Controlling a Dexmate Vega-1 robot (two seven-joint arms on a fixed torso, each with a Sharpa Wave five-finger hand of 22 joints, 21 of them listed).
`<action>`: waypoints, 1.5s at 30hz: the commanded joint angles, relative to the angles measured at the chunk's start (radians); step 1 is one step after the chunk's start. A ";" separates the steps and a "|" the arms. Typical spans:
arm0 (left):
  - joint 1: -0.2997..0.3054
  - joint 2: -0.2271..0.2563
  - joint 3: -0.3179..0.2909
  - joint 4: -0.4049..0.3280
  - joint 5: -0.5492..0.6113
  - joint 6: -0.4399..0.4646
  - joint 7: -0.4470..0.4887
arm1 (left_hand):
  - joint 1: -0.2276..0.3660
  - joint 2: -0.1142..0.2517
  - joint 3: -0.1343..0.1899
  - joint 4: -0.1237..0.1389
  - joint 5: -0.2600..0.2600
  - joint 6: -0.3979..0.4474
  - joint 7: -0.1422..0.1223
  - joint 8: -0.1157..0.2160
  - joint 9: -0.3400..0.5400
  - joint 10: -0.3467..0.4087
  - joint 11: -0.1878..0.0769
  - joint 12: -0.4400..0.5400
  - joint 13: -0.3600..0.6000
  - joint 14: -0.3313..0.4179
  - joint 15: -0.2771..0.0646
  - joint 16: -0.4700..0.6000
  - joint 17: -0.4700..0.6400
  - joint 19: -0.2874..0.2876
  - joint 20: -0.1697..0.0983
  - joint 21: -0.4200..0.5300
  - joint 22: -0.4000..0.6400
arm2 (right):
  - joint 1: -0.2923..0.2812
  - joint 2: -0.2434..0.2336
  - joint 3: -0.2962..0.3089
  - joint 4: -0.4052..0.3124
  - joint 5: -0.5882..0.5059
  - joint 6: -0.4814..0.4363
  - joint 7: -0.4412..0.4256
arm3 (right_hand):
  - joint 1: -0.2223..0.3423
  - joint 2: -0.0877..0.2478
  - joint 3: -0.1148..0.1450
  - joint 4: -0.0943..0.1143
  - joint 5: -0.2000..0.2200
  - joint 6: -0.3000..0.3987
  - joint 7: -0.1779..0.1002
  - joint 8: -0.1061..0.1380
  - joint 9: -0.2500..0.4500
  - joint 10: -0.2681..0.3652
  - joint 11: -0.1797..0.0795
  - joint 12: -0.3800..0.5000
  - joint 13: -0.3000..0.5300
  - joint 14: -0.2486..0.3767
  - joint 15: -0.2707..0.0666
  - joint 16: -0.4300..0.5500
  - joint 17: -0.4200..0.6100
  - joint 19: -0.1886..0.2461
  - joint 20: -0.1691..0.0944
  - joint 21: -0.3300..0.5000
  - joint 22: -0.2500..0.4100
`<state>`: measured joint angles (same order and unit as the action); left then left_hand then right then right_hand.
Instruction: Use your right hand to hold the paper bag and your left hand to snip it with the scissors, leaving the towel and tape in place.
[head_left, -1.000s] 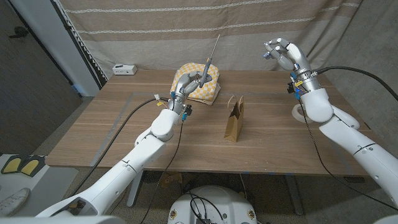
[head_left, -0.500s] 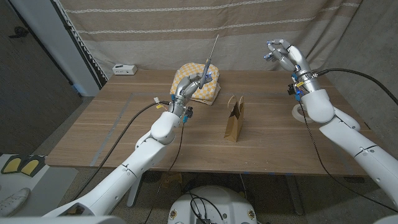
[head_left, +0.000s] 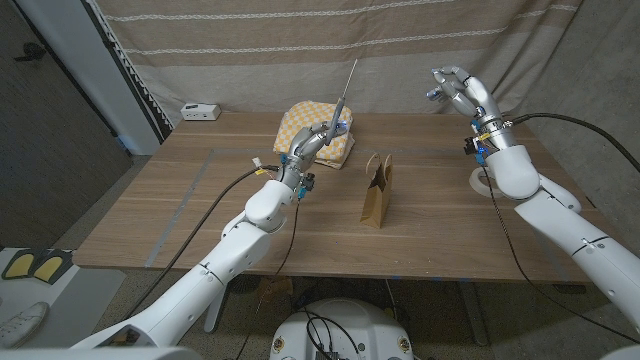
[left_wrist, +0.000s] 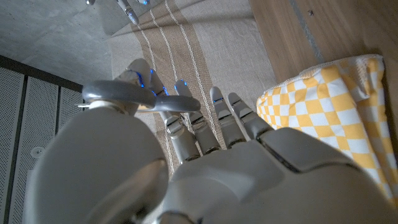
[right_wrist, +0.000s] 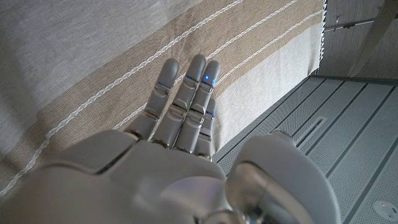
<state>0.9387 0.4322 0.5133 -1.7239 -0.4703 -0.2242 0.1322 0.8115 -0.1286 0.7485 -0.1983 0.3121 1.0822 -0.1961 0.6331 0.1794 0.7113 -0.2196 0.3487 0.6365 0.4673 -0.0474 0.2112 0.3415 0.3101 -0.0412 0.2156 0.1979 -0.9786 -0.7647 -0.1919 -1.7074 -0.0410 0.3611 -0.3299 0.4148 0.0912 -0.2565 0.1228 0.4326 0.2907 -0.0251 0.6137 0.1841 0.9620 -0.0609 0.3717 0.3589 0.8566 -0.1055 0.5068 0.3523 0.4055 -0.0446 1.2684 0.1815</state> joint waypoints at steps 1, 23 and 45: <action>-0.020 -0.028 0.013 0.049 -0.113 -0.025 -0.101 | 0.001 -0.010 0.056 0.065 -0.006 0.000 -0.013 -0.009 0.003 -0.014 0.001 0.008 0.012 -0.009 -0.171 -0.007 0.005 -0.001 -0.078 0.007 0.003 | -0.007 -0.003 0.004 -0.011 0.013 -0.019 -0.001 | -0.009 0.000 -0.002 -0.007 -0.003 -0.006 0.001 -0.006 0.005 -0.004 0.003 -0.006 -0.001 -0.007 -0.102 -0.002 0.000 -0.007 -0.074 -0.002 0.004; -0.009 -0.091 -0.038 0.099 -0.404 -0.054 -0.286 | 0.001 -0.037 0.034 0.058 -0.003 0.003 -0.018 0.002 0.040 -0.080 0.001 -0.005 0.033 -0.036 -0.174 -0.014 0.007 -0.006 -0.083 0.010 0.005 | -0.016 -0.012 0.002 -0.044 0.007 -0.061 -0.002 | -0.018 0.004 -0.001 -0.017 -0.007 -0.057 0.004 -0.050 0.006 -0.007 0.005 -0.009 -0.018 -0.012 -0.103 -0.008 -0.012 -0.008 -0.073 -0.011 0.004; -0.029 -0.128 -0.041 0.166 -0.488 -0.063 -0.441 | -0.001 0.012 0.042 0.086 0.005 -0.128 -0.024 -0.124 0.007 -0.086 0.000 -0.089 -0.036 -0.057 -0.170 0.003 0.011 -0.009 -0.081 0.015 0.003 | -0.010 -0.019 -0.006 -0.054 0.002 -0.084 -0.002 | -0.023 0.006 -0.001 -0.021 -0.009 -0.048 0.000 -0.059 0.007 -0.012 0.007 -0.011 -0.026 -0.013 -0.103 -0.011 -0.018 -0.008 -0.072 -0.016 0.004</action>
<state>0.9203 0.3175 0.4711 -1.5863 -0.9430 -0.2715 -0.2459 0.8047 -0.1344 0.7848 -0.1233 0.3112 0.9720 -0.2199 0.5321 0.1877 0.6294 -0.2195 0.2840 0.6205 0.4163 -0.0428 0.2044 0.3505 0.3012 -0.0395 0.2233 0.1975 -0.9925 -0.7759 -0.1933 -1.7545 -0.0337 0.2871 -0.3345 0.3961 0.0962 -0.2540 0.1083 0.4250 0.2372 -0.0217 0.5606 0.1888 0.9553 -0.0571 0.3623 0.3338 0.8480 -0.1073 0.4992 0.3339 0.4037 -0.0464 1.2533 0.1839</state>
